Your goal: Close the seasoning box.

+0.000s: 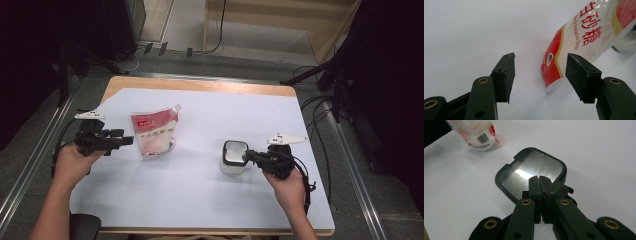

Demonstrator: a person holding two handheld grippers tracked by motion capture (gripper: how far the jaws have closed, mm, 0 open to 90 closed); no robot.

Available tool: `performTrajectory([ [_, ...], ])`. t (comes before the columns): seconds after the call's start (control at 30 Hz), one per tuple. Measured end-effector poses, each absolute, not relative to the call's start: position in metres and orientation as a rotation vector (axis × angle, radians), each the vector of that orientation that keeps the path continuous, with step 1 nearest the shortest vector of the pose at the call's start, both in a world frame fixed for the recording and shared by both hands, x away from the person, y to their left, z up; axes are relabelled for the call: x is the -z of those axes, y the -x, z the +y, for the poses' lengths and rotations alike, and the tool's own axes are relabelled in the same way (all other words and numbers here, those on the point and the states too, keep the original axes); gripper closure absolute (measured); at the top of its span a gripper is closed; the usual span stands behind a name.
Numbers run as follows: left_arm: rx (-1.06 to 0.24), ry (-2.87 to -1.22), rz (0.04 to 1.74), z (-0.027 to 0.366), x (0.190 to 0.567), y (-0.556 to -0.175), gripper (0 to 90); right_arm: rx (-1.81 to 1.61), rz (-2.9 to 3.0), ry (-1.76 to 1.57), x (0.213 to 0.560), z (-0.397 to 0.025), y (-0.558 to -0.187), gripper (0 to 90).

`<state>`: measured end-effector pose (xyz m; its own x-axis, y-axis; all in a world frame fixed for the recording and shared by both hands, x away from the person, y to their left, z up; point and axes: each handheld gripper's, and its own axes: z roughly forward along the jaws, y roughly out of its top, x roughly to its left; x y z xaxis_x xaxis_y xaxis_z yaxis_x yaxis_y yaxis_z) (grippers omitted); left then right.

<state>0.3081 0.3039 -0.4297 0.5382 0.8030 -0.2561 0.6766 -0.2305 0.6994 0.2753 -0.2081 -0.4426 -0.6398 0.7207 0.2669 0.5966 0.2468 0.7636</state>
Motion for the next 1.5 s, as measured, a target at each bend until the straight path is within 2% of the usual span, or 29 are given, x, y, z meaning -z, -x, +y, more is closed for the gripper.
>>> performTrajectory([
  [0.27,-0.198,-1.978,1.199,0.303,0.431,-0.308,41.5,-1.349,2.343,-1.254,0.44,-0.209,-0.273,85.0],
  [0.63,-0.189,-1.976,1.205,0.303,0.431,-0.308,41.3,-1.372,2.247,-1.286,0.438,-0.227,-0.275,72.7],
  [0.8,-0.187,-1.98,1.206,0.303,0.432,-0.309,41.3,-1.372,2.232,-1.304,0.441,-0.234,-0.278,64.5],
  [0.9,-0.187,-1.985,1.202,0.303,0.432,-0.309,41.2,-1.384,2.195,-1.305,0.442,-0.238,-0.279,51.5],
  [1.03,-0.189,-1.989,1.205,0.303,0.432,-0.309,41.1,-1.372,2.151,-1.299,0.444,-0.247,-0.28,41.4],
  [1.5,-0.186,-1.984,1.217,0.304,0.433,-0.309,40.8,-1.272,2.131,-1.313,0.461,-0.27,-0.286,28.3],
])
